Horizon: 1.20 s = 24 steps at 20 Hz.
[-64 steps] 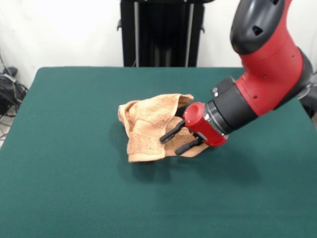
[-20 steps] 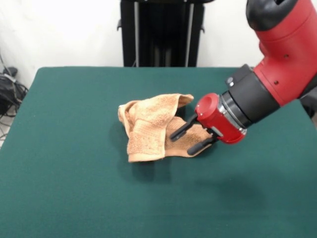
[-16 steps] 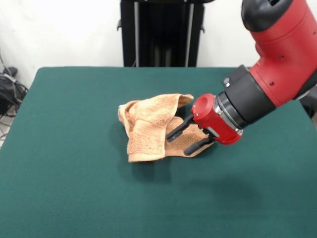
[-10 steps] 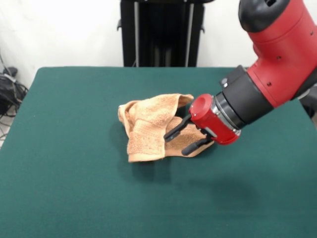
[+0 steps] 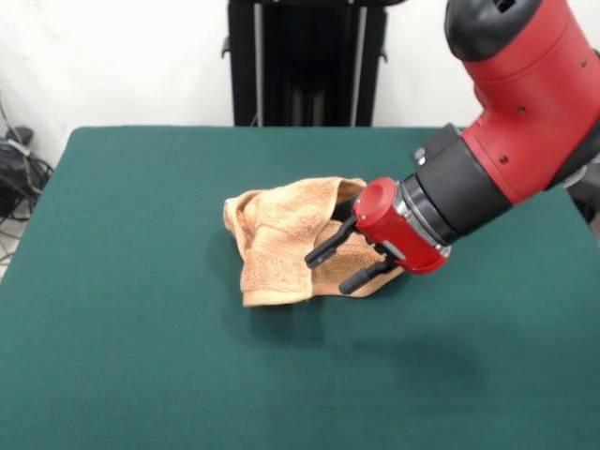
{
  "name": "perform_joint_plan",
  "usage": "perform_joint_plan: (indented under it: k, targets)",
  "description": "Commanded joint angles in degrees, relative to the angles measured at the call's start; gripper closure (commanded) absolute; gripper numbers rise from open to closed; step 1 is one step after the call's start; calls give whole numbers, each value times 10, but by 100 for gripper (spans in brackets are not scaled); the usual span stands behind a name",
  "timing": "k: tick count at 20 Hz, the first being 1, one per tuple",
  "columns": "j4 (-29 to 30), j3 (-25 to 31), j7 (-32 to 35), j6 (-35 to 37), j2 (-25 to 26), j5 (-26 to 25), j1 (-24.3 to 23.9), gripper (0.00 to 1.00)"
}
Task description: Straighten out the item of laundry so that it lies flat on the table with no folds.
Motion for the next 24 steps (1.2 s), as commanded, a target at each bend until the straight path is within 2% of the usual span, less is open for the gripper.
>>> perform_joint_plan:
  k: [1, 24]
  targets:
    - [-20, 64, 105, -5, 12, -10, -19, 0]
    - [1, 77, 91, -16, -1, -17, -19, 0]
